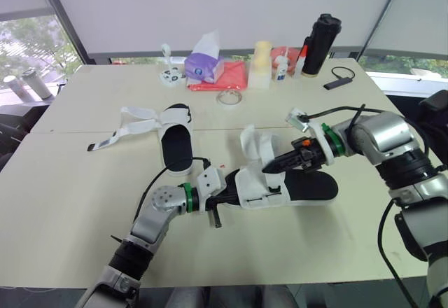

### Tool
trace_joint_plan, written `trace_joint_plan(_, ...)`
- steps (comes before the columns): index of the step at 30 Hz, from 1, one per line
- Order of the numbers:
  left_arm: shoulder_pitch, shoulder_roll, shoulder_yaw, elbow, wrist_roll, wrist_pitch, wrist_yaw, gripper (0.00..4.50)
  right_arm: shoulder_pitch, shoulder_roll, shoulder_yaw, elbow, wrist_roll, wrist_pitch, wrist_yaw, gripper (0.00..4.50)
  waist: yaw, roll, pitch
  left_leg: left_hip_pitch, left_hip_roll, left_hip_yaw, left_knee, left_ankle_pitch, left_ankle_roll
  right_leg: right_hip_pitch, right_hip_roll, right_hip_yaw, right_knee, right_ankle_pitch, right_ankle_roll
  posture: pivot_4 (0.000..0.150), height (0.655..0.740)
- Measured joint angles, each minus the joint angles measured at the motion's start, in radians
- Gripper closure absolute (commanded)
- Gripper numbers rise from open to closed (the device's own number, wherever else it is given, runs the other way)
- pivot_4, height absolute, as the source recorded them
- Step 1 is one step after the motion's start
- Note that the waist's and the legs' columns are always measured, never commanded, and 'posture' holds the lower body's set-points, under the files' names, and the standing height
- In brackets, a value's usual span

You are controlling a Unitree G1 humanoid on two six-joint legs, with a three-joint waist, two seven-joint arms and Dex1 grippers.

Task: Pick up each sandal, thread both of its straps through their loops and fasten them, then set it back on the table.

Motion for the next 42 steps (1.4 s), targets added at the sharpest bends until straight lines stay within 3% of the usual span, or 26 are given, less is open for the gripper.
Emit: trace_joint_plan(42,0.001,-0.002,-0.001,0.001,0.000,0.001,0.011,4.50,0.009,0.019,-0.020,-0.020,0.002,0.063,0.015,4.46,0.000,0.000,0.000,0.000,0.000,0.000,0.001,0.000,0.000,0.000,0.000,0.000,0.001,0.000,0.000,0.150,0.7400)
